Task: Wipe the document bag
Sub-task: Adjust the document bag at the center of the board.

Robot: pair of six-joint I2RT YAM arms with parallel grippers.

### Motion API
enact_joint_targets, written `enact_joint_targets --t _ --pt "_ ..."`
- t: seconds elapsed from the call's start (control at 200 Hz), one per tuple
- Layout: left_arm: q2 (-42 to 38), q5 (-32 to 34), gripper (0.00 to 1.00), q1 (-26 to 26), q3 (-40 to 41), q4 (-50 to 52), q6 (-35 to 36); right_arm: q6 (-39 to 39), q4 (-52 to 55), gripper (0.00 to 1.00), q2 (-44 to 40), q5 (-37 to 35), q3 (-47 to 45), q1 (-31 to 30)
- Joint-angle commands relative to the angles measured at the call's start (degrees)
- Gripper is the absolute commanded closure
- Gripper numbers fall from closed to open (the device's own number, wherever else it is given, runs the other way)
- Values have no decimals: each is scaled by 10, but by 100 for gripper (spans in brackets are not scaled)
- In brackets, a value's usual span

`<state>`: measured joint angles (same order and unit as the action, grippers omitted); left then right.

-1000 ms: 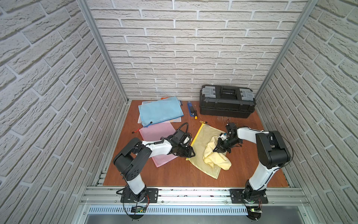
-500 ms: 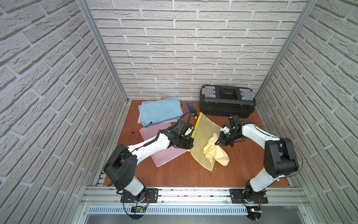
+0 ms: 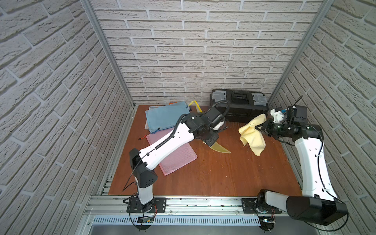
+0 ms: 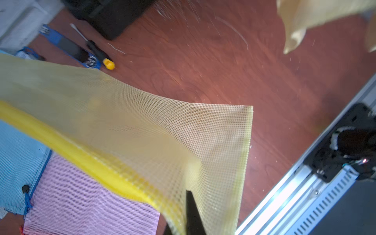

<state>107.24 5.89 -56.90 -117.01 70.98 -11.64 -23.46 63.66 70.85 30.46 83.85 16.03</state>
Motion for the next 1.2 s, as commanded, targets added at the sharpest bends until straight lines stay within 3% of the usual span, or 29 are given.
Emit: enact_joint_targets --t 0.0,0.21,0.52,0.64,0.76,0.88,0.99,1.115,1.195 --pt "71 59 100 -18 -25 115 69 18 34 98 -9 9 17 16" --pt "52 112 100 -20 4 99 84 9 21 98 -25 18 -13 20" --pt "34 282 100 -21 -2 197 96 10 11 98 -34 2 -28 22" --pt "8 299 100 11 13 165 80 11 -2 98 -34 22 -45 22" --pt "-27 300 100 36 12 89 56 -7 -33 98 -38 95 -91 19" --pt "-40 278 100 52 -6 40 66 -25 -53 98 -57 89 -145 -37" --pt "-12 278 100 56 -61 41 75 -75 -113 98 -76 80 -215 -132" --pt "10 257 100 39 -99 44 100 -190 -295 98 -60 70 -323 -248" --pt "-2 220 100 23 -85 28 117 -263 -446 98 -17 69 -375 -272"
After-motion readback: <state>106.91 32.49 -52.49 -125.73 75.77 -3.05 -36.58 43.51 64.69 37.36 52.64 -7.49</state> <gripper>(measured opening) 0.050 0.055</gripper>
